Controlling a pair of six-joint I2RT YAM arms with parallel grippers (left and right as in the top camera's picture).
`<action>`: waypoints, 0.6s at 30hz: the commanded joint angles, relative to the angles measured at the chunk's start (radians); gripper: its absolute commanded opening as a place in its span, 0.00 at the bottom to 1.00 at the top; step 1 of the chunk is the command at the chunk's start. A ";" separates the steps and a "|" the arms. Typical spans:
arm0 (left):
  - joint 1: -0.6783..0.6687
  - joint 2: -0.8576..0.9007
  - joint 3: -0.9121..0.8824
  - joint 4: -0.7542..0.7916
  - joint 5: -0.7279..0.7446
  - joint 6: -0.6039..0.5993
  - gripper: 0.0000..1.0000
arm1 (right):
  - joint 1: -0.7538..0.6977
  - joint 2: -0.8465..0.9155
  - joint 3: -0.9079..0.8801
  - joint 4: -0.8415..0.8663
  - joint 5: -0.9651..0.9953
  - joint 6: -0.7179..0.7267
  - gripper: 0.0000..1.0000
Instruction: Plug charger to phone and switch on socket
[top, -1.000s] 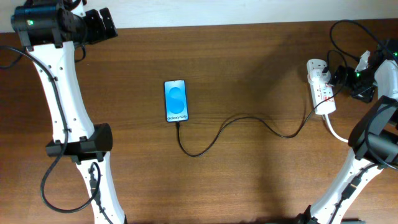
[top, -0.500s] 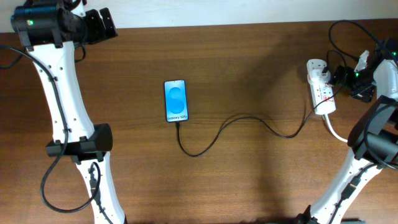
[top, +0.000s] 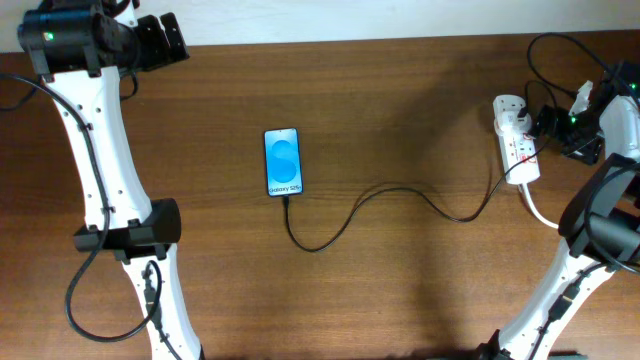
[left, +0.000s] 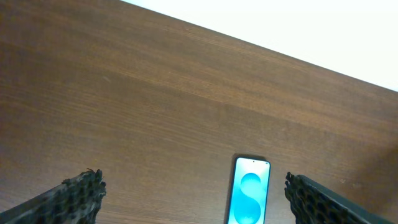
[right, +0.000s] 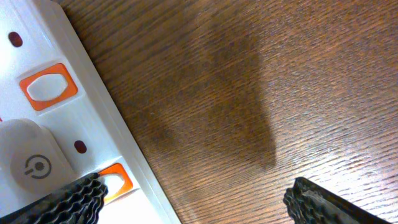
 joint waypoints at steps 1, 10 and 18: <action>0.002 -0.006 -0.002 -0.001 -0.008 -0.005 0.99 | 0.111 0.024 -0.046 -0.016 -0.206 -0.009 0.99; 0.002 -0.006 -0.002 -0.001 -0.008 -0.005 0.99 | 0.112 0.024 -0.046 -0.003 -0.261 0.024 0.99; 0.002 -0.006 -0.002 -0.001 -0.008 -0.005 0.99 | 0.111 0.024 -0.046 -0.003 -0.285 0.046 0.99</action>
